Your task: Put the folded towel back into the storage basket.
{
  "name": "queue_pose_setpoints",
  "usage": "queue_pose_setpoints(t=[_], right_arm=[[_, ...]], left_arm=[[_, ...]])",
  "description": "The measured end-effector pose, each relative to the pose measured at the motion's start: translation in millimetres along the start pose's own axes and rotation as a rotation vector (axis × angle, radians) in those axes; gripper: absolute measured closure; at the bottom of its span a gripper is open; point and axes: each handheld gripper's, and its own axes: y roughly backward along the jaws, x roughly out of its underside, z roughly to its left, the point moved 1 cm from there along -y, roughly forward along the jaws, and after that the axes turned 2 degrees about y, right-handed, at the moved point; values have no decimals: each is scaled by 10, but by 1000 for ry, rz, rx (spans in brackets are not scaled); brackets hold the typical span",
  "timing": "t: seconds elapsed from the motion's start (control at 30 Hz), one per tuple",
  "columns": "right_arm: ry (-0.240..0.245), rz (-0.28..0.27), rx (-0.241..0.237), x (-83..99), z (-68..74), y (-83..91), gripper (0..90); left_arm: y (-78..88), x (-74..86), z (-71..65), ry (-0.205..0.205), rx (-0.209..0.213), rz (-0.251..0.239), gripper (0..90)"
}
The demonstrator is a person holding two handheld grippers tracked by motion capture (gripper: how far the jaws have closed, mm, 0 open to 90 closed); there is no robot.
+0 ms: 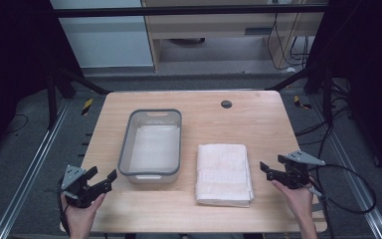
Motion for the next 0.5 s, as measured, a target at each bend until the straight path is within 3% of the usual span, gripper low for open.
queue_pose_setpoints(t=[0.5], right_arm=[[11, -55, -49, -160, 86, 102, 263]], left_arm=[[12, -61, -226, -38, 57, -22, 258]])
